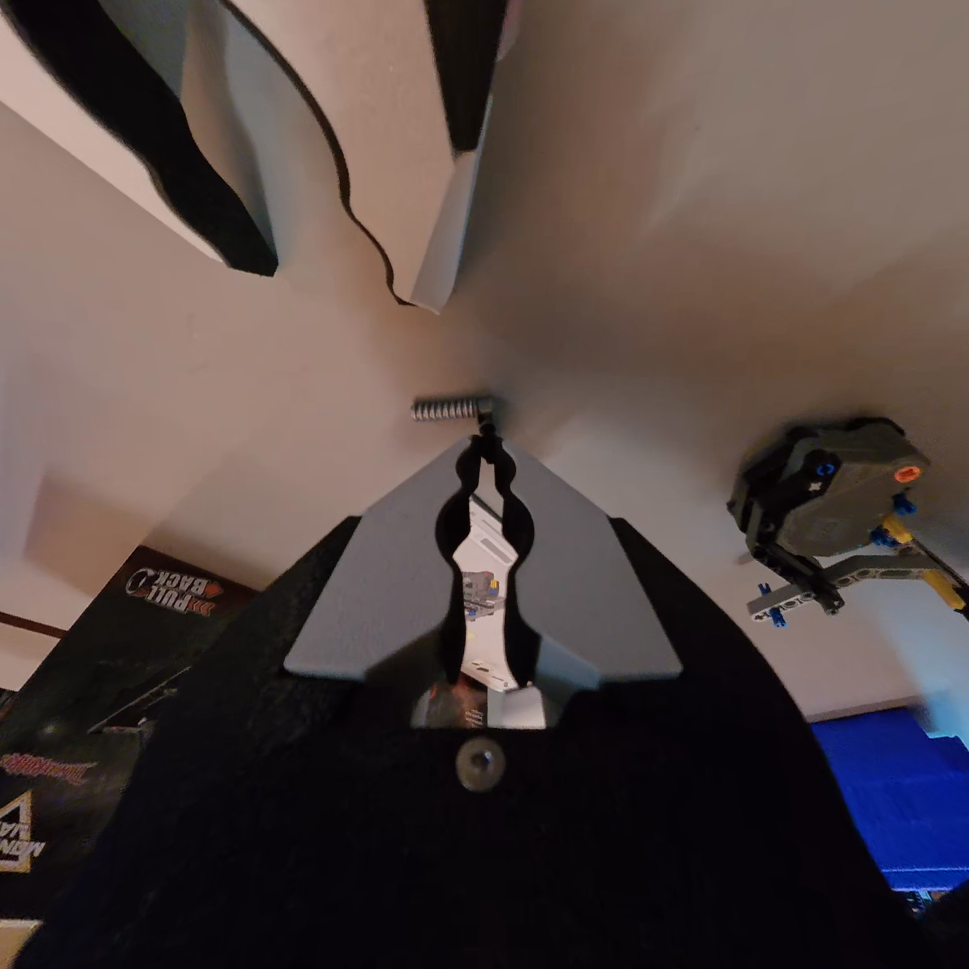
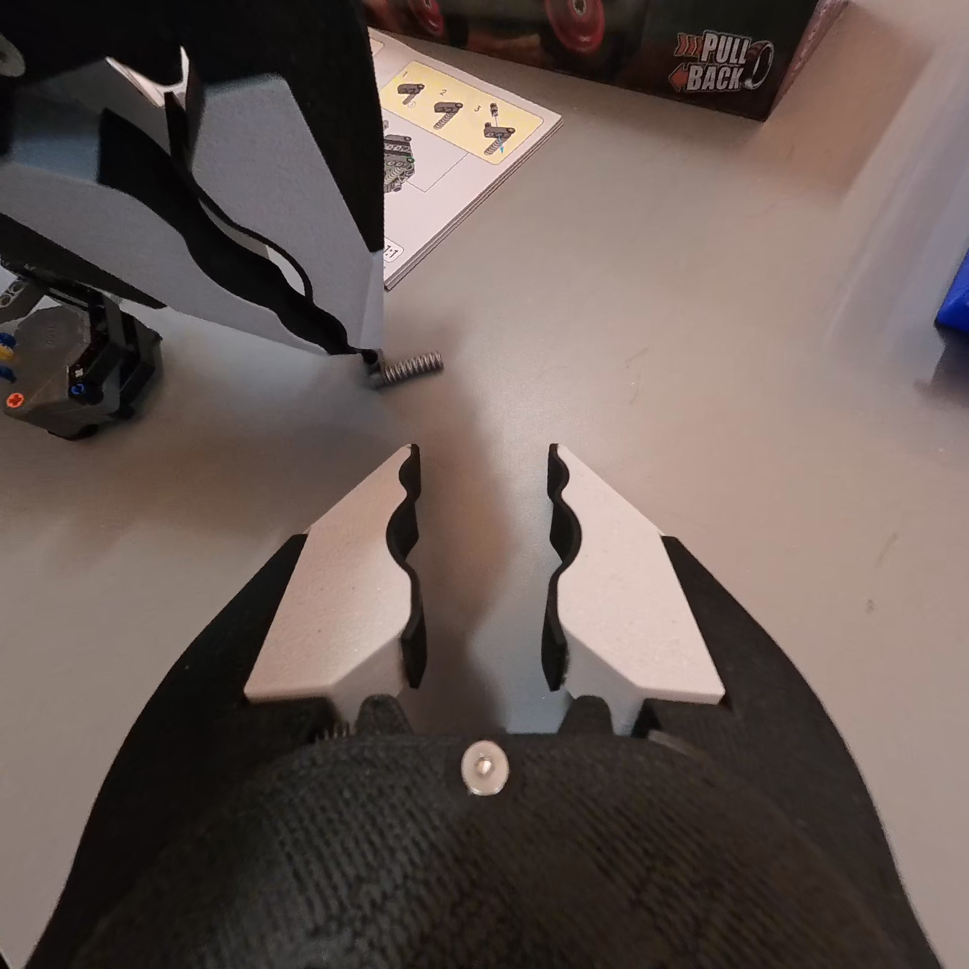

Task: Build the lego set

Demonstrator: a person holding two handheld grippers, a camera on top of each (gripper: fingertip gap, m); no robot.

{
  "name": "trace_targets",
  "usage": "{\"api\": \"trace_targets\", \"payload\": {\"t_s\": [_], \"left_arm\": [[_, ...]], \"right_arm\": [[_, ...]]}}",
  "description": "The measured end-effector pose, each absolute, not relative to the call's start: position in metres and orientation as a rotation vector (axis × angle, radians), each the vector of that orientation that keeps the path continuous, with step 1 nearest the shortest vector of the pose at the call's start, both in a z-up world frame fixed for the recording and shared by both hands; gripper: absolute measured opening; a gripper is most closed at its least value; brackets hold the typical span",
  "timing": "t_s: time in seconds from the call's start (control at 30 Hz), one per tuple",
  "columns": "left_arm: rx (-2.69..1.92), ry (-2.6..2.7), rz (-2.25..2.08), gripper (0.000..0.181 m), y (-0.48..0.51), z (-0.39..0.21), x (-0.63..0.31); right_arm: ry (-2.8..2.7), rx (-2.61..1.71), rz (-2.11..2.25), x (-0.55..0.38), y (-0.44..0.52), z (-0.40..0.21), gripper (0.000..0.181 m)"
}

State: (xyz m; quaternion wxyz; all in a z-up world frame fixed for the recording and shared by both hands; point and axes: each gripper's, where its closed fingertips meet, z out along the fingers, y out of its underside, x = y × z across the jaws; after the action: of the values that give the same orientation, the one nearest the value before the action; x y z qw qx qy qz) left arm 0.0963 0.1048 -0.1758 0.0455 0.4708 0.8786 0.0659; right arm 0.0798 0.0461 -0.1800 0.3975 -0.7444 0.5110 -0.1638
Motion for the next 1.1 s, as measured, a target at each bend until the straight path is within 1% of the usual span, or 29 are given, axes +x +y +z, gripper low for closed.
{"api": "trace_targets", "payload": {"t_s": [1.1], "left_arm": [[1.316, 2.791, 0.171, 0.002, 0.1009, -0.1777, 0.1031]], "right_arm": [[1.31, -1.871, -0.41, 0.0811, 0.0444, -0.1802, 0.044]]}}
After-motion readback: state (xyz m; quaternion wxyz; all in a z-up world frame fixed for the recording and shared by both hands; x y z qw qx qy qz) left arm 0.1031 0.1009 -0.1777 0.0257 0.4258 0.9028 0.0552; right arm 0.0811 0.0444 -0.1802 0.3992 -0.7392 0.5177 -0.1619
